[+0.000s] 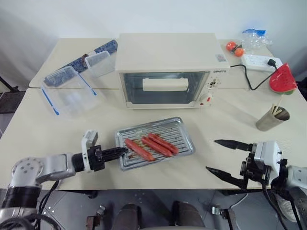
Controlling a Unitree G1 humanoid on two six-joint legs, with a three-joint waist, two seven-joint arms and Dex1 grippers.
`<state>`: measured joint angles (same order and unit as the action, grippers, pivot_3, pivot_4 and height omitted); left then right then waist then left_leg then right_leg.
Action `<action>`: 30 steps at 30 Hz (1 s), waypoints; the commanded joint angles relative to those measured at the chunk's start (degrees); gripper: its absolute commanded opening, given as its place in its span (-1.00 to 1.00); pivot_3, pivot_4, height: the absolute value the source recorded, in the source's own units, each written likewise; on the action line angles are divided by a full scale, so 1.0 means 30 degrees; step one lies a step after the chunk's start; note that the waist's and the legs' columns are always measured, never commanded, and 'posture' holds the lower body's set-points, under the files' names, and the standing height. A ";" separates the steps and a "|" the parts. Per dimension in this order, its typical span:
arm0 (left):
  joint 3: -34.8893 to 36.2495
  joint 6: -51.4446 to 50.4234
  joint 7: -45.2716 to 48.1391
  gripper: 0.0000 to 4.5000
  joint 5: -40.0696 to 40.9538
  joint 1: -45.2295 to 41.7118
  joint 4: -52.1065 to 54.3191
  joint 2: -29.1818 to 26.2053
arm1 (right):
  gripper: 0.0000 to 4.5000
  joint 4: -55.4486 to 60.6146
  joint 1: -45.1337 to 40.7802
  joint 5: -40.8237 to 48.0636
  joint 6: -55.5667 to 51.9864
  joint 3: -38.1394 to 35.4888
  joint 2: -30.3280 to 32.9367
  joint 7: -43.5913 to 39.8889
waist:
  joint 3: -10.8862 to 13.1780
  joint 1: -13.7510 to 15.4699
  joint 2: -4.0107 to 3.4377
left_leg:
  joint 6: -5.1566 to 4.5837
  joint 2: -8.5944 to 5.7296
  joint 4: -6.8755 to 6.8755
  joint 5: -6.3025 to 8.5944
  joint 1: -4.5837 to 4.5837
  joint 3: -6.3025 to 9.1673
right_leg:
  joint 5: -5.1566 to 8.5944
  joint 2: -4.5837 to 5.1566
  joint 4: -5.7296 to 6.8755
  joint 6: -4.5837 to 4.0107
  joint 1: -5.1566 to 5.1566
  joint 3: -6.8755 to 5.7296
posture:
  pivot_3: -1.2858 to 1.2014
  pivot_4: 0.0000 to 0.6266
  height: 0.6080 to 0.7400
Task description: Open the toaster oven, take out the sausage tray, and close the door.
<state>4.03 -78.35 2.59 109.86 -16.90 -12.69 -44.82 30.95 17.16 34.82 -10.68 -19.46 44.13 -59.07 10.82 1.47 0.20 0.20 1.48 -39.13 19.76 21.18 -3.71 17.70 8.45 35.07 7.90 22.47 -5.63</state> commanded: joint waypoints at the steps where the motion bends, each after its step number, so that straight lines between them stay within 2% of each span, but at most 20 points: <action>1: -0.0781 -0.0742 0.0490 -1.00 -0.0189 -0.1022 -0.0497 0.0204 | 0.98 0.1503 0.0812 0.0503 -0.0121 -0.0788 -0.0229 0.0348 | 0.0000 -0.0010 0.0000 | 0.0001 0.0002 0.0000 0.0000 -0.0001 -0.0004 | 0.0000 -0.0002 0.0001 0.0000 -0.0002 -0.0001 | 0.03 -0.52 1.00; 7: -0.2179 -0.1099 -0.0298 -1.00 -0.3543 -0.3920 -0.1553 0.1913 | 0.98 0.2612 0.2869 0.0213 -0.0004 -0.1532 -0.0886 0.1063 | -0.0007 0.0373 -0.0012 | -0.0004 -0.0048 -0.0002 -0.0032 -0.0009 -0.0001 | -0.0011 0.0009 -0.0006 0.0020 -0.0035 0.0012 | 0.03 -0.52 1.00; 15: -0.1431 -0.1362 -0.0367 -1.00 -0.6881 -0.4856 -0.0818 0.3172 | 0.98 0.3443 0.3850 -0.0111 0.0190 -0.1568 -0.1507 0.1777 | -0.0026 0.0673 -0.0031 | -0.0033 -0.0124 -0.0006 -0.0085 -0.0036 -0.0008 | -0.0038 0.0076 -0.0041 0.0062 -0.0046 0.0064 | 0.03 -0.52 1.00; 27: 0.0259 -0.2232 -0.1454 -1.00 -0.7906 -0.4780 0.0190 0.4606 | 0.98 0.3155 0.2983 -0.0288 0.0134 -0.1084 -0.1565 0.2137 | -0.0030 0.0670 -0.0020 | -0.0034 -0.0124 -0.0006 -0.0087 -0.0024 -0.0005 | -0.0045 0.0075 -0.0010 0.0072 -0.0044 0.0062 | 0.03 -0.52 1.00; 29: 0.0715 -0.2167 -0.1731 -0.73 -0.7984 -0.4604 0.0274 0.4650 | 1.00 0.2933 0.2669 -0.0260 0.0060 -0.1026 -0.1482 0.2047 | -0.0030 0.0646 -0.0018 | -0.0034 -0.0124 -0.0006 -0.0087 -0.0023 -0.0004 | -0.0045 0.0075 -0.0014 0.0073 -0.0044 0.0061 | 0.03 -0.52 1.00; 30: 0.0974 -0.2061 -0.1957 -0.69 -0.7991 -0.4522 0.0277 0.4729 | 1.00 0.2846 0.2552 -0.0262 0.0035 -0.0997 -0.1460 0.2002 | -0.0031 0.0571 -0.0016 | -0.0034 -0.0123 -0.0006 -0.0087 -0.0022 -0.0004 | -0.0045 0.0074 -0.0013 0.0073 -0.0043 0.0061 | 0.03 -0.52 1.00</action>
<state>5.65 -84.69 -2.01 86.32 -31.21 -13.28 -31.17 38.95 25.13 33.20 -11.15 -22.50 39.59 -52.82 10.72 3.19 0.15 0.10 1.12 -39.14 19.50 21.11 -3.72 17.56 8.67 35.05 8.12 22.34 -5.44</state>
